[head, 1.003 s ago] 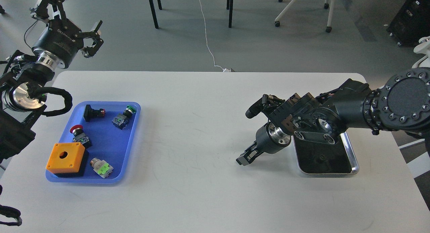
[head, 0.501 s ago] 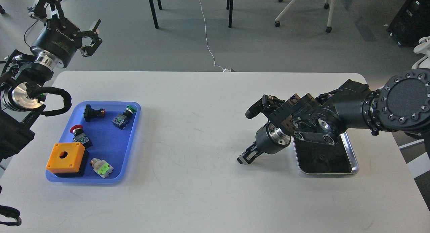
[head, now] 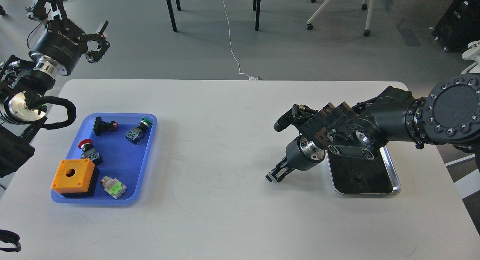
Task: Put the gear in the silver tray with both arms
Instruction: 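Lower the right gripper onto the black gear and close it, then carry the gear into the silver tray and open the right gripper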
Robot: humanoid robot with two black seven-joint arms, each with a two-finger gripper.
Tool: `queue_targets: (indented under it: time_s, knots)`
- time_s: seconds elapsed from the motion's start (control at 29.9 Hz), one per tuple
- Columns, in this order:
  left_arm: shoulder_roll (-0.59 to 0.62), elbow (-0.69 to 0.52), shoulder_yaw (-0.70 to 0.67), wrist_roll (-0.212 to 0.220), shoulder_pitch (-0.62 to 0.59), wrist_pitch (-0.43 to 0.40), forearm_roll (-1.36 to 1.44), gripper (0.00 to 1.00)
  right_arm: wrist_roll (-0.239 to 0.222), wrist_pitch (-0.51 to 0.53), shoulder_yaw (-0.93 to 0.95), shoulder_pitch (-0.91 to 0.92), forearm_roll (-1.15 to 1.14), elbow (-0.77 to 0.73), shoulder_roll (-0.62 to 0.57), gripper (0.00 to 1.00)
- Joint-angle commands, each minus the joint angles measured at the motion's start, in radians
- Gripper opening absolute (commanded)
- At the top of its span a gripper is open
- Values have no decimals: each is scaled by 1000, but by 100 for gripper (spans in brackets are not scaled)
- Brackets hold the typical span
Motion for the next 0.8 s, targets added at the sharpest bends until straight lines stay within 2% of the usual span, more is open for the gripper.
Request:
queue_targets:
  time_s: [0.0, 0.13, 0.33, 0.57, 0.77]
  knots:
    - [6, -1, 0, -1, -1, -1, 0, 98, 1, -1, 9, 67, 2, 58, 0, 21]
    - [12, -1, 0, -1, -1, 0, 0, 98, 1, 1, 17, 156, -2, 127, -3, 21]
    - [12, -3, 0, -1, -1, 2, 0, 98, 1, 1, 9, 206, -99, 184, -213, 21]
    - [12, -4, 0, 1, -1, 0, 2, 98, 1, -1, 0, 165, -225, 176, -440, 21]
    - [12, -4, 2, 1, -1, 2, 2, 98, 1, -10, 6, 66, -291, 123, -534, 21]
